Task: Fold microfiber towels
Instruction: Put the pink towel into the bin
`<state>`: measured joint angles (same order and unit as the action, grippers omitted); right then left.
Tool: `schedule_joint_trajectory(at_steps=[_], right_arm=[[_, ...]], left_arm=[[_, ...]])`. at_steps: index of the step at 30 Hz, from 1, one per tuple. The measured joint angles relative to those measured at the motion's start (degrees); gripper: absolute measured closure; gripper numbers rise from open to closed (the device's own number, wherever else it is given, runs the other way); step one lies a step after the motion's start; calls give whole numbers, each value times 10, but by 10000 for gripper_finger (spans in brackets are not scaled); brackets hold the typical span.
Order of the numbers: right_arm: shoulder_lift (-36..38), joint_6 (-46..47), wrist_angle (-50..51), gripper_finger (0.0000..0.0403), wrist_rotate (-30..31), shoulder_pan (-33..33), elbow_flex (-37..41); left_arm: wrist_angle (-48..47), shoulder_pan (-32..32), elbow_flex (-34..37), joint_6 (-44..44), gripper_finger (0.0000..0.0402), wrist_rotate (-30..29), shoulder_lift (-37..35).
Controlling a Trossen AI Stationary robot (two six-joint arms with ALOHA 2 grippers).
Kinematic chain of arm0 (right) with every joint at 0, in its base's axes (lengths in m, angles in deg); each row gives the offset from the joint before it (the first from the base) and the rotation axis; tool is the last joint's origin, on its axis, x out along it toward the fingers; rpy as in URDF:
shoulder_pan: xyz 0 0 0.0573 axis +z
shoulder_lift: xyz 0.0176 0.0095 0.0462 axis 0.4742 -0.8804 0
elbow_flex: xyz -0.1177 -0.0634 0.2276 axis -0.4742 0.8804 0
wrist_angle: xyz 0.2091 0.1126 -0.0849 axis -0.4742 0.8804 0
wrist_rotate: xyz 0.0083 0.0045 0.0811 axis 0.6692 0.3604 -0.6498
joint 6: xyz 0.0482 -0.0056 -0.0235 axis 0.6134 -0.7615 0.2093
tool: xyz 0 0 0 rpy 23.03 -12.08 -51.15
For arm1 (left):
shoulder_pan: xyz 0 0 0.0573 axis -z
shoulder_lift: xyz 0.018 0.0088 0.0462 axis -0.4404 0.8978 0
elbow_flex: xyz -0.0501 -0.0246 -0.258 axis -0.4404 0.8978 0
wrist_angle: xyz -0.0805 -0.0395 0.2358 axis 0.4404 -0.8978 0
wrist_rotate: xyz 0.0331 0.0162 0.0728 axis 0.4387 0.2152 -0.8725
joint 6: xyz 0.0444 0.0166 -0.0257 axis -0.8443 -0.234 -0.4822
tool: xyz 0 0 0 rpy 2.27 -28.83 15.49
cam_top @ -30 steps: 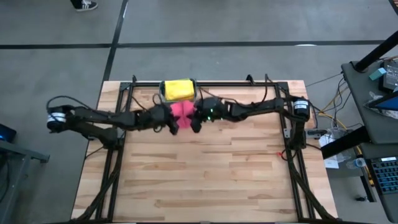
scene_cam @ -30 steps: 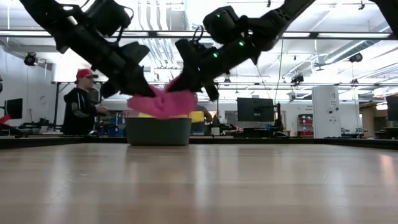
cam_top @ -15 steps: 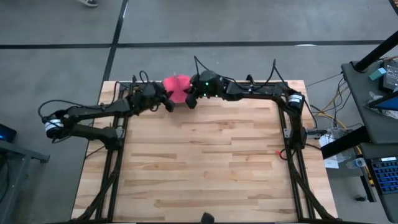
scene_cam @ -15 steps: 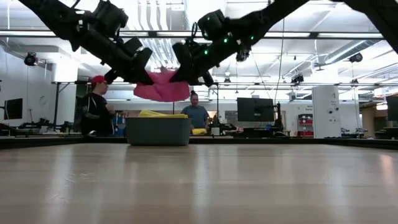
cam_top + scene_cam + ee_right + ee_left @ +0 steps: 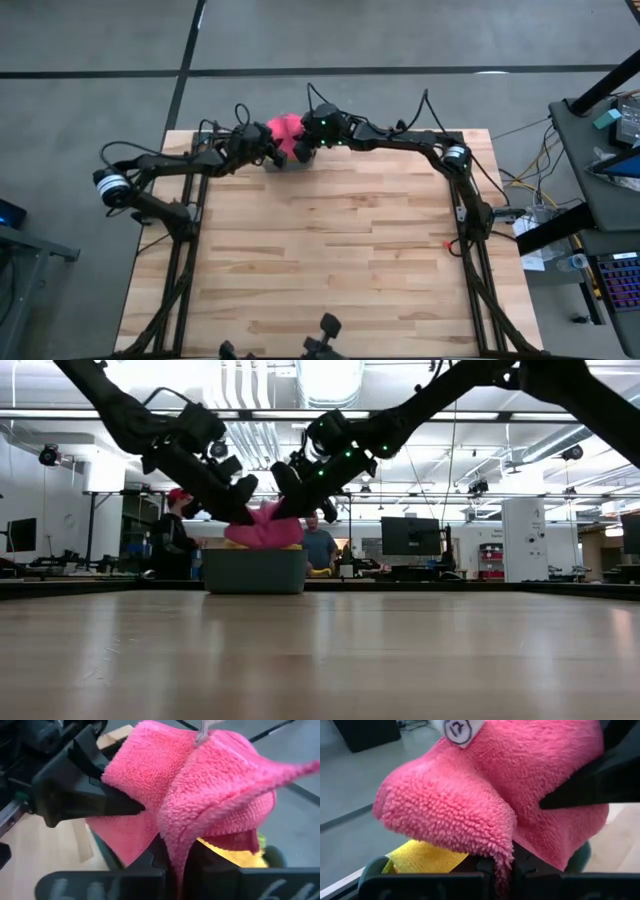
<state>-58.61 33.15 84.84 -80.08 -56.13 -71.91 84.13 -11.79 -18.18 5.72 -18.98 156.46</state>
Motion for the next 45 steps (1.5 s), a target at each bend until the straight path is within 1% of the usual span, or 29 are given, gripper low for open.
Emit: schedule_joint_trajectory(at_steps=[4,12,15,18,20,24,29,33,36,38,41,43,45], right_arm=[[-19,-9,42,390,1,-8,-33],[-56,-14,71,390,0,-10,-76],[-59,-14,81,390,3,-11,-82],[-58,-14,88,390,4,-10,-88],[-58,-14,104,387,14,-10,-93],[-58,-20,137,358,43,-10,-105],[-58,-34,148,305,47,-10,-111],[-57,-52,148,273,46,-12,-117],[-57,-72,168,257,46,-18,-133],[-56,-83,185,250,47,-23,-145],[-55,-93,206,242,48,-28,-156],[-55,-100,227,238,47,-30,-163],[-55,-100,249,237,46,-30,-170]], left_arm=[[-14,0,-13,0,402,-4,14],[-54,-11,-15,15,399,-25,9],[-53,-12,-15,20,380,-28,9],[-53,-12,-15,15,349,-34,9],[-53,-14,-15,16,326,-39,9],[-55,-14,-15,16,285,-41,8],[-90,-15,-16,15,252,-58,0],[-120,-15,-16,16,247,-61,-21],[-146,-15,-16,17,247,-63,-42],[-169,-15,-16,17,247,-67,-59],[-200,-15,-16,16,247,-90,-80],[-205,-15,-15,15,247,-106,-96],[-200,-15,-15,15,247,-108,-111]])
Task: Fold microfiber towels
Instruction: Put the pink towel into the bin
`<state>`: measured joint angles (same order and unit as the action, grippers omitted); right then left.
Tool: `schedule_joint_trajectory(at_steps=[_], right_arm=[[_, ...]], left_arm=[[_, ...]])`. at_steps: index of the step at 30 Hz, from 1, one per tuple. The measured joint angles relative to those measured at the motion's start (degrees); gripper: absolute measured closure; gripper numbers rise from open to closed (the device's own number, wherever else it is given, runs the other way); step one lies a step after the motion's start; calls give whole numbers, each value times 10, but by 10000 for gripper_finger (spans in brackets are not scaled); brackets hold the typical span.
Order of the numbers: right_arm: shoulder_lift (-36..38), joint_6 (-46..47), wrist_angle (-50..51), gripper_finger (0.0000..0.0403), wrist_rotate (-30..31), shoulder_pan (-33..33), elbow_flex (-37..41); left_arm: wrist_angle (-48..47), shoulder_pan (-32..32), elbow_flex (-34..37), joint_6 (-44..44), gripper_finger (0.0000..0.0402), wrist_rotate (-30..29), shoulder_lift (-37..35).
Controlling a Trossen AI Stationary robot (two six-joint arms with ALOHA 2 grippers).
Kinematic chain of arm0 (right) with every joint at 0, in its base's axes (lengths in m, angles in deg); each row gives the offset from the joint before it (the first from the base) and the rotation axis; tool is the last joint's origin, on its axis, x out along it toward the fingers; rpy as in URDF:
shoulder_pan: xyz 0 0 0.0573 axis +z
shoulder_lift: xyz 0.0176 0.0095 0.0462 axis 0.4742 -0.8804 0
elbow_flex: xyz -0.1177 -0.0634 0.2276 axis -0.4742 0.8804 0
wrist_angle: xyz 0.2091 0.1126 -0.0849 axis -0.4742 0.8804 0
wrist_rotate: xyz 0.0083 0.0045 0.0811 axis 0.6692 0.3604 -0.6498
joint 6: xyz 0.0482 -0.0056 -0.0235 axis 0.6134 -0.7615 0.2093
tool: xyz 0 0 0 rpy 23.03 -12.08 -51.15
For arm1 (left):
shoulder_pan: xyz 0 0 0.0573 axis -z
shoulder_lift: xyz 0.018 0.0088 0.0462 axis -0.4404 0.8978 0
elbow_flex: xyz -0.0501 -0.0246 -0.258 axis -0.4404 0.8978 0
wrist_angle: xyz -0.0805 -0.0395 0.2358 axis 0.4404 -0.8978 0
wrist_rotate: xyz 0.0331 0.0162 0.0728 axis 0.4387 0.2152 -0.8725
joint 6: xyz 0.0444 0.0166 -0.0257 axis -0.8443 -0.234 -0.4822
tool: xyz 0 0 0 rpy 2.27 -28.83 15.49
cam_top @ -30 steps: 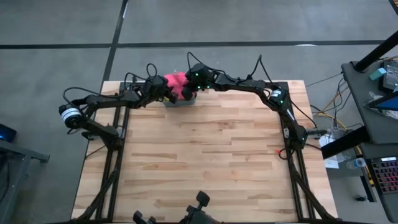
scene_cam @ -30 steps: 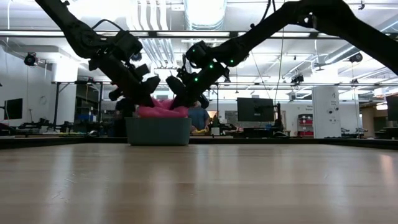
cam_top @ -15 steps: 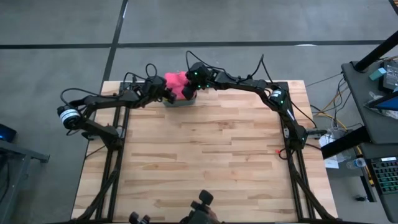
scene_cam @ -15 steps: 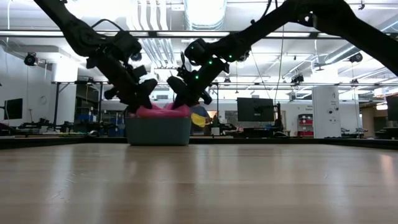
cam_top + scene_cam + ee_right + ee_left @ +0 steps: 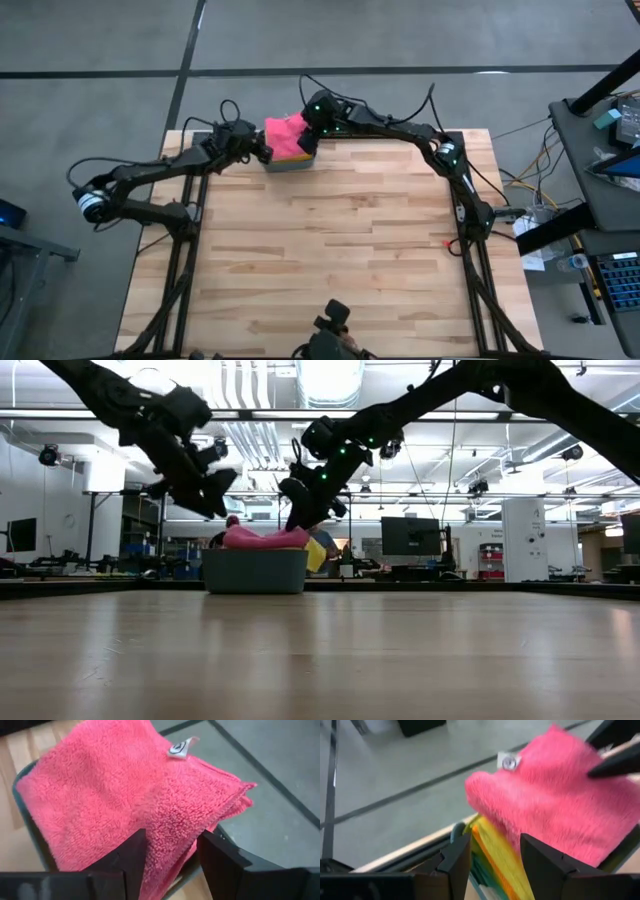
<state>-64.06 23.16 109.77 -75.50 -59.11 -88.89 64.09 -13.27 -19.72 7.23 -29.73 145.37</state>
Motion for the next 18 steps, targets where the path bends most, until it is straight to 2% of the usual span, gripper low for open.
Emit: schedule_joint_trajectory(at_steps=[8,15,18], right_arm=[[0,27,36,251,-30,9,-1],[19,47,85,253,-29,8,0],[29,47,89,253,-30,8,0]], left_arm=[[7,1,0,0,246,13,-57],[87,2,0,-16,248,138,-58],[117,2,0,-16,260,158,-37]])
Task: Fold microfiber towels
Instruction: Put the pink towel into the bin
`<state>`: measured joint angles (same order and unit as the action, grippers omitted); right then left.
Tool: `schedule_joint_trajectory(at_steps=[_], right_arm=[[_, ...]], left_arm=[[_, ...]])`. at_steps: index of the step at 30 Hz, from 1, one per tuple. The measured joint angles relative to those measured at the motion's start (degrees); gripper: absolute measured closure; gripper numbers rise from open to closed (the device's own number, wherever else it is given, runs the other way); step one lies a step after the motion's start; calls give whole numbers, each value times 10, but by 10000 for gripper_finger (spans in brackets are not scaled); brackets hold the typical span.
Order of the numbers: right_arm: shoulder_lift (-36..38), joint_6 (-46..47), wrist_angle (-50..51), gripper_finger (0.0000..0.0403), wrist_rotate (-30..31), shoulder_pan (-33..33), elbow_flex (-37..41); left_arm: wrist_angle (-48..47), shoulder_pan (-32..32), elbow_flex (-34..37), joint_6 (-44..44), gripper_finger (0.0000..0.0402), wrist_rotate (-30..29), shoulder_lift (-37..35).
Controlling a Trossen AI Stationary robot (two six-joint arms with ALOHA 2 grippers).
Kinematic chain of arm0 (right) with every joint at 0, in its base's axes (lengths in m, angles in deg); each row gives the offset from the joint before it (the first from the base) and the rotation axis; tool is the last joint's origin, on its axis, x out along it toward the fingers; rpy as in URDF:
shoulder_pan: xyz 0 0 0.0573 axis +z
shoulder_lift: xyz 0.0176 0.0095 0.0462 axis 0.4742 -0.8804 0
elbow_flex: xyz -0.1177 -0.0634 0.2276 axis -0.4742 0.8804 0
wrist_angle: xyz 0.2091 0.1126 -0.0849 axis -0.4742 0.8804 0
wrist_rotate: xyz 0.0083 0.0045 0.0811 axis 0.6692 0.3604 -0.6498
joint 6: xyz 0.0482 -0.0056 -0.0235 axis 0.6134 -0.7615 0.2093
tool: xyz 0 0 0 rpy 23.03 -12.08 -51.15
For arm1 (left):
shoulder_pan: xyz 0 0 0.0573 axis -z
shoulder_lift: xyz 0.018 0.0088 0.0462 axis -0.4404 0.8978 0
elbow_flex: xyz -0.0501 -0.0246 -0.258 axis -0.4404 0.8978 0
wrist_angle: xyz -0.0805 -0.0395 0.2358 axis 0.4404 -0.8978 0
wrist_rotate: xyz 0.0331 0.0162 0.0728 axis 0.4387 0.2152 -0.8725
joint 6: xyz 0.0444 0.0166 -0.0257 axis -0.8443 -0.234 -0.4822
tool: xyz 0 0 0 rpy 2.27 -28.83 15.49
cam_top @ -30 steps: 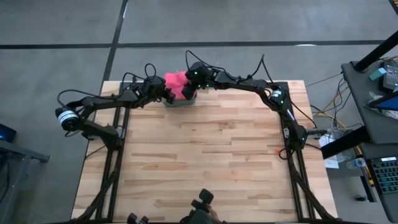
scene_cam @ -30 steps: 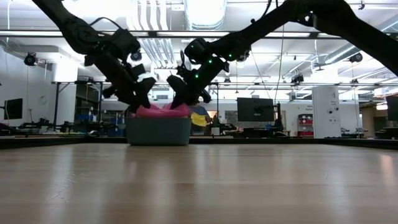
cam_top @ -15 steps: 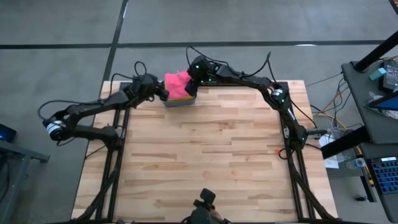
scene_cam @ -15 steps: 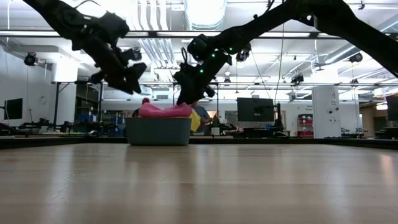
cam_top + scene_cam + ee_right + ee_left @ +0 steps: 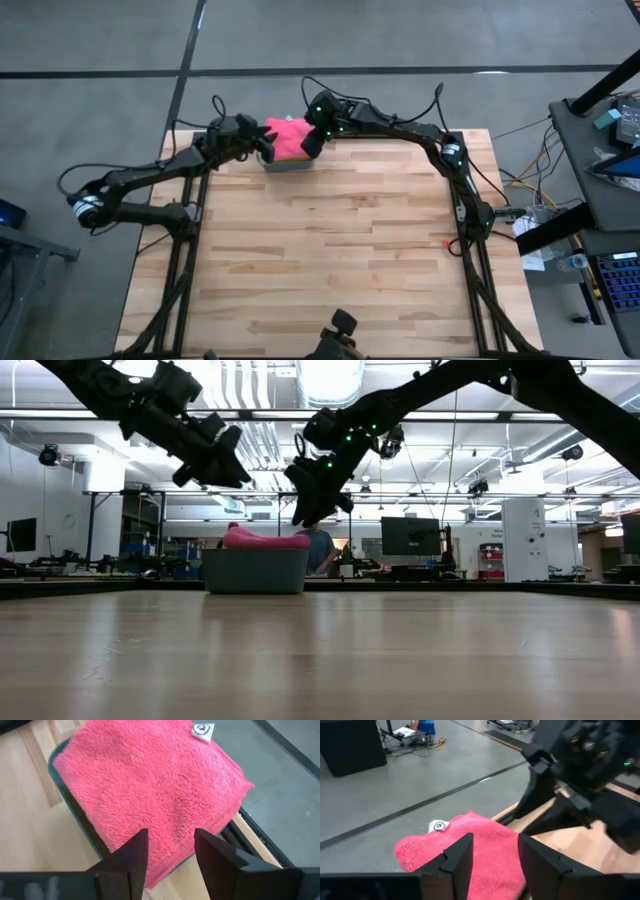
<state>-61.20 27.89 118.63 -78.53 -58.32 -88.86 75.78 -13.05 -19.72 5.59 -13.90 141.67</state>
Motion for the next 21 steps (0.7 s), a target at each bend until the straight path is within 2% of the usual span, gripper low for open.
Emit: schedule_joint_trajectory(at_steps=[6,10,13,18,21], right_arm=[[9,-36,-24,262,0,0,0],[8,-66,-80,294,0,0,12],[0,-74,-129,331,0,-1,25],[-33,-77,-199,385,0,-2,48],[-46,-70,-208,393,0,-2,54]], left_arm=[[44,-1,-2,-3,307,0,59],[51,-1,-21,-33,343,-8,116],[51,-1,-42,-46,368,-44,163],[20,-2,-61,-48,396,-143,219],[4,-2,-63,-52,401,-154,232]])
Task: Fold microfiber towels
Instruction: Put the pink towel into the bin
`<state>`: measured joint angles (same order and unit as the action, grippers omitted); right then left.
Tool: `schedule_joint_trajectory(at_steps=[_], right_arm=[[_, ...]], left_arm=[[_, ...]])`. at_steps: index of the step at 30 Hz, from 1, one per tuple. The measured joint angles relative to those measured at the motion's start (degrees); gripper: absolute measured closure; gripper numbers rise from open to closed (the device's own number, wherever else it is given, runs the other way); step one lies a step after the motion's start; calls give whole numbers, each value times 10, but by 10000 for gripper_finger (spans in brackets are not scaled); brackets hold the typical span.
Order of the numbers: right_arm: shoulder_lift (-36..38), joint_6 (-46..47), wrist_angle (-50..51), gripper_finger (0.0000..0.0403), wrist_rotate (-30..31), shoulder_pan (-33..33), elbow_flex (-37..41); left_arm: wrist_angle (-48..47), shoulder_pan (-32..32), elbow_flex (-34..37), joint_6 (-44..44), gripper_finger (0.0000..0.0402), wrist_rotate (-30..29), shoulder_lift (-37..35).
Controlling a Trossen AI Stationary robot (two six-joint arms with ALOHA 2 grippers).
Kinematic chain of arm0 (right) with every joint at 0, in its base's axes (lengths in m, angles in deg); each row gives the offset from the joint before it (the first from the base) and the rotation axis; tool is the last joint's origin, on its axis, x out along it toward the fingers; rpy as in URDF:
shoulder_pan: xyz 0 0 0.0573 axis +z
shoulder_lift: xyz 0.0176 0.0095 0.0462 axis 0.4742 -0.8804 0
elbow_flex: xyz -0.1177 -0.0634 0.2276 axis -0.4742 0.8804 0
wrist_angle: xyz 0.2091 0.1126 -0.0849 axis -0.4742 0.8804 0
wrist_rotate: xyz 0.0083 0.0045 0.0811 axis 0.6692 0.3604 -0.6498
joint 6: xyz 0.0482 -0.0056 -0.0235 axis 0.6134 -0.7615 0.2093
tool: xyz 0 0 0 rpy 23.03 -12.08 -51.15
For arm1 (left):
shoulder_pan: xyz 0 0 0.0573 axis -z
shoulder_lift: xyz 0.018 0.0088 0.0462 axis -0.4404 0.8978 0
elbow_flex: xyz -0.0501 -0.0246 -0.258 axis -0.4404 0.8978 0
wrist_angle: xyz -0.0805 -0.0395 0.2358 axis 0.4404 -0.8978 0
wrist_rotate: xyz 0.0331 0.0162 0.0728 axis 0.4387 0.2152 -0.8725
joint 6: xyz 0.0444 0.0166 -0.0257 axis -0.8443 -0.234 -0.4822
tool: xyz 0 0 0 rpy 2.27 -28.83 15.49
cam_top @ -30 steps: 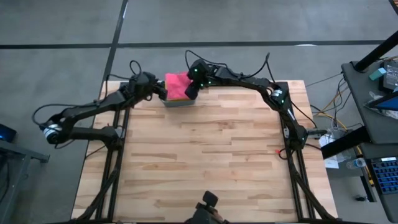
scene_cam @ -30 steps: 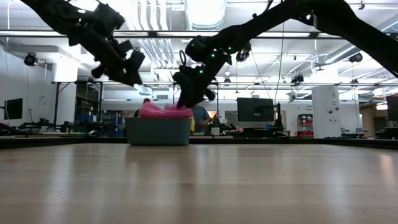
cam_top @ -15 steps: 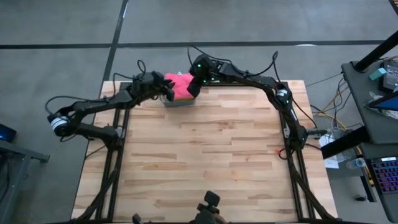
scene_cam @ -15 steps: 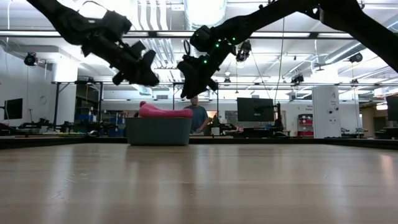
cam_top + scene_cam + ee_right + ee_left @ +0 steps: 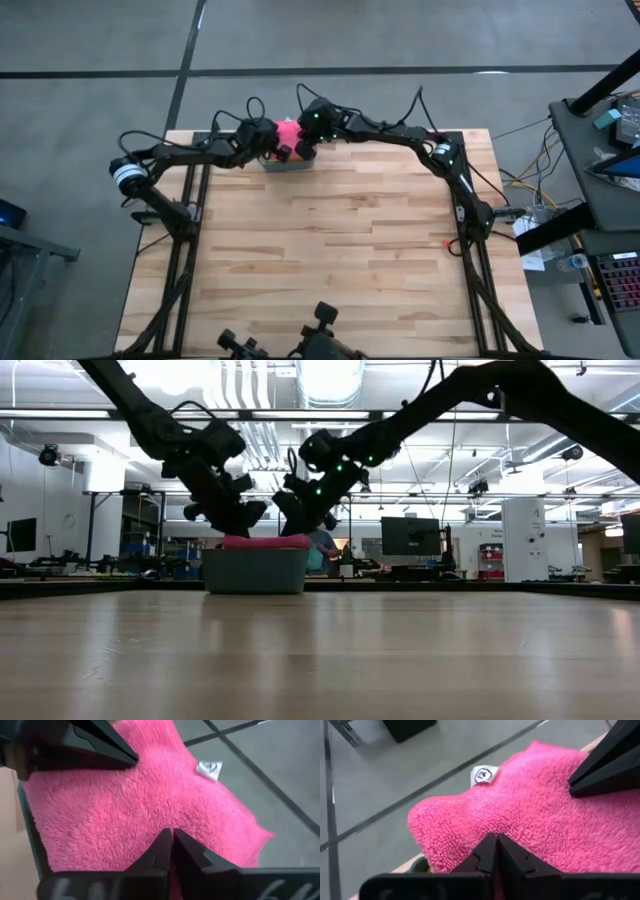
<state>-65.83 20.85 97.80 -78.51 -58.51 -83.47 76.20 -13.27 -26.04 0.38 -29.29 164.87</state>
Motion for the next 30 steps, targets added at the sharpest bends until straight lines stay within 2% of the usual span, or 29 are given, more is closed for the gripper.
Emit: schedule_joint_trajectory(at_steps=[12,30], right_arm=[[-27,4,6,394,0,18,1],[-29,-3,26,394,0,17,6]], left_arm=[[2,-1,2,-8,401,0,43],[-9,-1,3,-7,402,4,54]])
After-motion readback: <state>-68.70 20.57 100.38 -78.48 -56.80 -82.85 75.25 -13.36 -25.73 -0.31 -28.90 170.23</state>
